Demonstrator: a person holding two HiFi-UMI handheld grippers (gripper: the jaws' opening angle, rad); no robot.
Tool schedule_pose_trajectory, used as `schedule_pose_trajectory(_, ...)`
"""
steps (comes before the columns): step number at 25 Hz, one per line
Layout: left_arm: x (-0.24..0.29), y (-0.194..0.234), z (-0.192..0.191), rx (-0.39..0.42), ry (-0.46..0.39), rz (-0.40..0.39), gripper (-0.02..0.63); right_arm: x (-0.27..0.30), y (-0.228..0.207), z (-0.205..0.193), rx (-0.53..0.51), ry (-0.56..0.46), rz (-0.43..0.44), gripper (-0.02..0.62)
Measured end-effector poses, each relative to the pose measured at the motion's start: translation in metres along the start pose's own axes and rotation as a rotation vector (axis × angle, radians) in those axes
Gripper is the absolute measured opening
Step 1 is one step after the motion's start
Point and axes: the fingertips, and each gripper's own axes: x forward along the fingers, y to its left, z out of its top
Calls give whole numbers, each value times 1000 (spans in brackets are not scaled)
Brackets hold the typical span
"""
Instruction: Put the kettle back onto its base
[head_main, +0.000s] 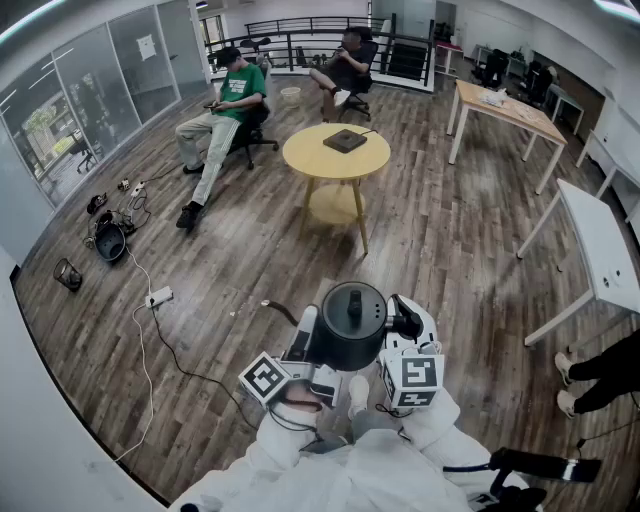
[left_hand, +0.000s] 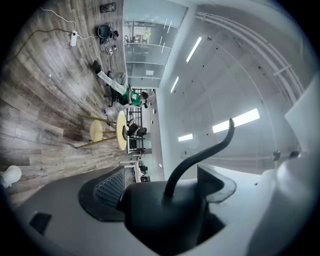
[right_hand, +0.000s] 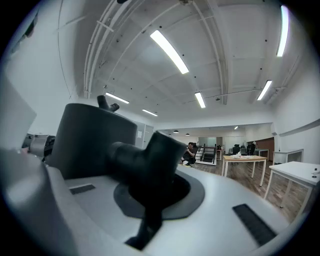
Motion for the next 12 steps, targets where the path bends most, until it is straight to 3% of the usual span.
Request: schedule_pose_trajectory(12, 53, 16, 28, 26, -25, 0, 457, 63, -16, -1, 5, -5, 28, 11)
